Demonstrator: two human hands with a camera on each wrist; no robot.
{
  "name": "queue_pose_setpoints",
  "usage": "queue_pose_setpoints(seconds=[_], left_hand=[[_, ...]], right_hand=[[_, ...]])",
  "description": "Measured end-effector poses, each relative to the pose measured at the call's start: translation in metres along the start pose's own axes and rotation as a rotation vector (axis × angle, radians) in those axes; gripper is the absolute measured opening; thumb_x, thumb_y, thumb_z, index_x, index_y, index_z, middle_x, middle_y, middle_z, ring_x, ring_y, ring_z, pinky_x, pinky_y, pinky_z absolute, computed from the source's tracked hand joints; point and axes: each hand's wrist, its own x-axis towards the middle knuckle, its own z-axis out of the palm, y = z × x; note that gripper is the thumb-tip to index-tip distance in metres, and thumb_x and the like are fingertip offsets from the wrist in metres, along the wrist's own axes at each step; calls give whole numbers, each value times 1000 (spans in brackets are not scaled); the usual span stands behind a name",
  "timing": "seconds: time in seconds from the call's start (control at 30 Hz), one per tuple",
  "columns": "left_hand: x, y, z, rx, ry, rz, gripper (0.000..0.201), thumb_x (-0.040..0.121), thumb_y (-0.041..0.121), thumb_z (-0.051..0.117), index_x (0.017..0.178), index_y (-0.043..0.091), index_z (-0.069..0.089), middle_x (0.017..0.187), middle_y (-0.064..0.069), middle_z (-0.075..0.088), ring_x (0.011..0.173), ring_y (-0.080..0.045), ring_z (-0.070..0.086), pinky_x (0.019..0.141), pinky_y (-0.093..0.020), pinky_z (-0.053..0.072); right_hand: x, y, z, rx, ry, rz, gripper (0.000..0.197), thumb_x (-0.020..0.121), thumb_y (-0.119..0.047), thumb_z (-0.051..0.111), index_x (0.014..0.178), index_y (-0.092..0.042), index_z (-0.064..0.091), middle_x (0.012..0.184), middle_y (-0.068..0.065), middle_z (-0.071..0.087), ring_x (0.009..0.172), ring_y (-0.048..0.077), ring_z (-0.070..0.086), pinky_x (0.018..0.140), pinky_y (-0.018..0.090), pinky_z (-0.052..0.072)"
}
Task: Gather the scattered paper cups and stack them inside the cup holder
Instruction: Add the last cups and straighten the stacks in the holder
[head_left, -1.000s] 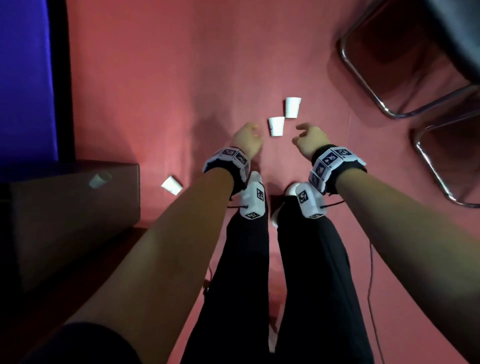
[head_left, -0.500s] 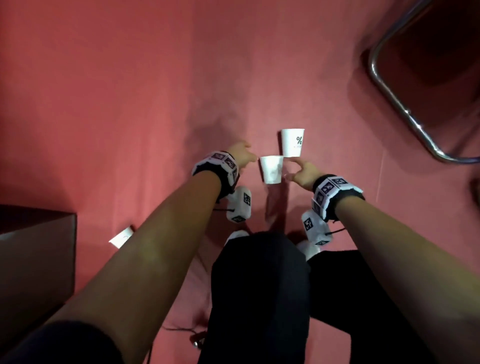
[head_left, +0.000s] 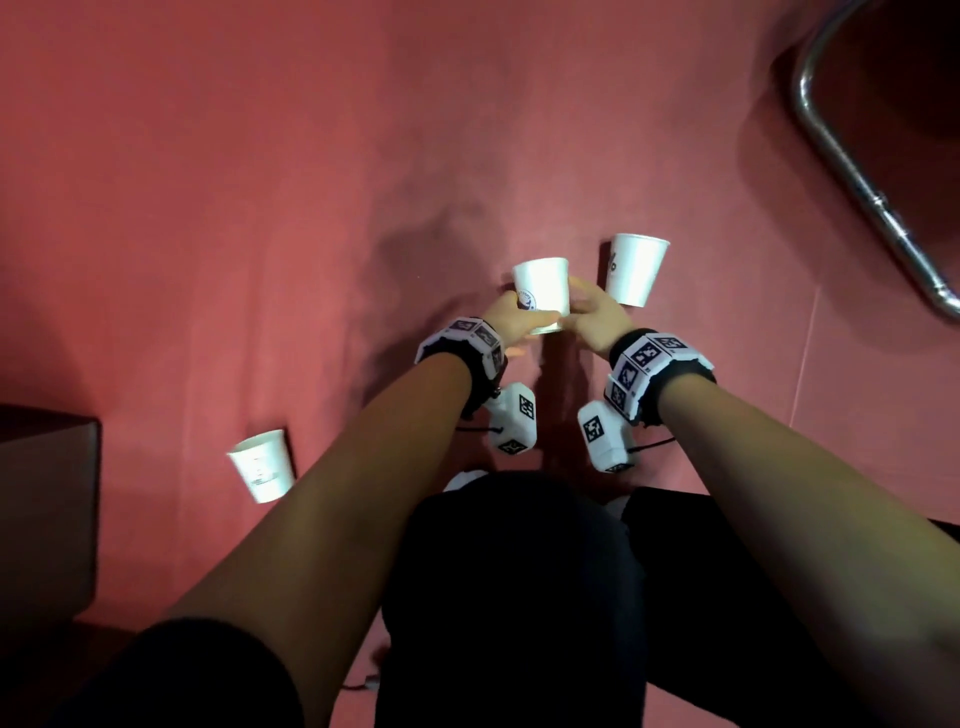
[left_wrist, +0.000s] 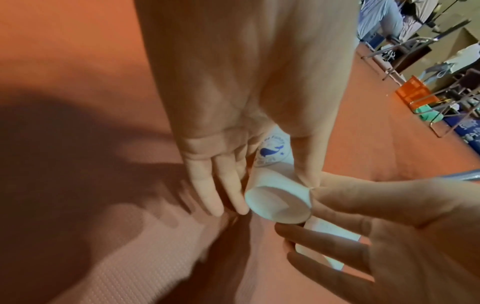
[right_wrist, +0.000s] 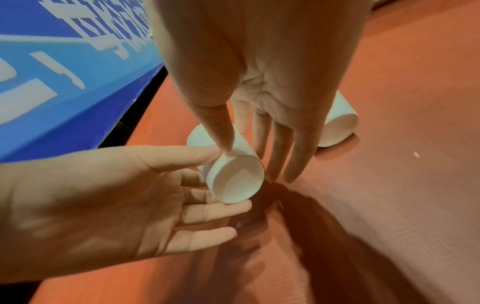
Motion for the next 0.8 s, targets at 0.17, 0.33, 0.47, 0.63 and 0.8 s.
queue_pose_setpoints(seconds=[0.17, 0.33, 0.47, 0.63, 0.8], left_hand=[[-88, 44, -22, -81, 69, 135, 39, 87, 16, 68, 123, 13, 53, 117, -3, 63, 97, -16, 62, 71, -23, 52], [-222, 107, -40, -77, 174, 271, 46, 74, 13, 77, 115, 12, 56, 104, -4, 65, 85, -14, 60, 73, -20, 49], [-338, 160, -60, 6, 187, 336, 40, 79, 7, 74, 114, 6, 55, 93, 0, 63, 78, -8, 59, 71, -15, 48], [-486, 212, -91, -10, 317, 412, 53, 73, 16, 77, 119, 4, 53, 105, -8, 65, 90, -17, 62, 78, -23, 50], [-619, 233, -116, -21, 441, 472, 52, 63, 38, 75, 106, 18, 53, 105, -4, 65, 95, -19, 61, 85, -31, 48]], right_hand=[[-62, -73, -14, 94, 64, -1, 53, 88, 0, 51, 138, -17, 46, 106, 12, 62, 79, 15, 58, 65, 20, 45], [-162, -190, -27, 172, 92, -88, 58, 94, -17, 54, 146, -15, 29, 112, 19, 61, 87, 24, 62, 84, 40, 54], [-252, -285, -44, 126, 59, -190, 84, 77, -35, 69, 144, -43, 20, 130, 13, 56, 106, 28, 63, 90, 45, 53], [-364, -413, -46, 58, -57, -262, 52, 86, -23, 68, 131, -23, 43, 119, 18, 59, 98, 29, 64, 80, 43, 57], [-459, -509, -25, -38, -115, -345, 51, 80, -29, 74, 119, -19, 44, 109, 9, 60, 102, 29, 64, 81, 52, 56]])
